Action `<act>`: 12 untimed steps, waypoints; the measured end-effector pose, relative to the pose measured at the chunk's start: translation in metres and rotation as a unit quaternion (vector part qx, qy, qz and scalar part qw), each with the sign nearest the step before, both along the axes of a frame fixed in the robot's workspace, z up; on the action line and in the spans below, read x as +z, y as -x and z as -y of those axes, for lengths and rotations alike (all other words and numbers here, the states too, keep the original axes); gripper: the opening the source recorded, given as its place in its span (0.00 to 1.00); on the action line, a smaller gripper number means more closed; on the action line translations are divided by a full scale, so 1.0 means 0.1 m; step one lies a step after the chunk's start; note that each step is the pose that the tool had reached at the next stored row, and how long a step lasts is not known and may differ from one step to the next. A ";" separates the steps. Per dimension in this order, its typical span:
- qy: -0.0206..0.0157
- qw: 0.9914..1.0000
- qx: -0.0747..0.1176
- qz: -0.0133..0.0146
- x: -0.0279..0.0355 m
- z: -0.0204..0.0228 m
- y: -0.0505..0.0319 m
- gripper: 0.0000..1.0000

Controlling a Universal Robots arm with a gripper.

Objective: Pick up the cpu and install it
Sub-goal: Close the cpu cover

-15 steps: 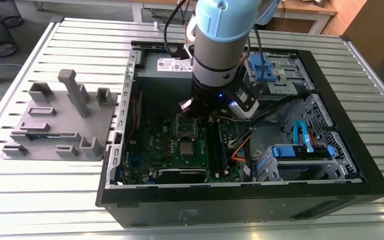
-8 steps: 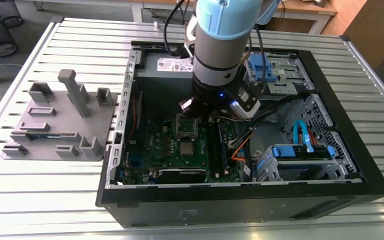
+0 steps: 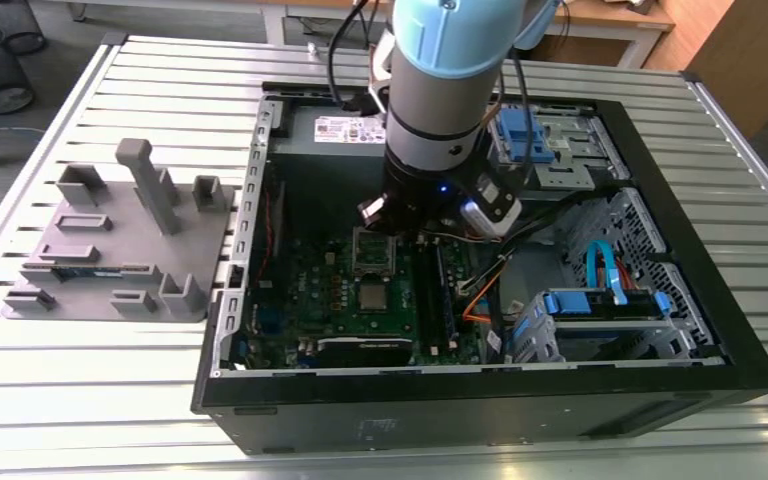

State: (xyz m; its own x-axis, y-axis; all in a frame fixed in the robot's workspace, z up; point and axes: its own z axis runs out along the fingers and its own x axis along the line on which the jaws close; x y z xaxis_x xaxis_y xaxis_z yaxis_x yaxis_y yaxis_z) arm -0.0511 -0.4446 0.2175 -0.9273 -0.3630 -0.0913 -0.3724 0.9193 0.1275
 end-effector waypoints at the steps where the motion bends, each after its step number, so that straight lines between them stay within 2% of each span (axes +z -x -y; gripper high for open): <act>1: 0.000 1.000 0.000 0.000 0.015 0.001 0.000 0.11; 4: -0.002 1.000 0.000 0.000 0.046 0.007 0.000 0.11; 12: -0.002 1.000 0.002 0.000 0.044 0.007 0.000 0.11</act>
State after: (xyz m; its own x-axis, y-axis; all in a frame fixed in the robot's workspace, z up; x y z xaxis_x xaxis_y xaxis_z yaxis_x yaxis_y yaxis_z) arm -0.0511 -0.4454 0.2219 -0.9258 -0.3665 -0.0928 -0.3762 0.9172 0.1313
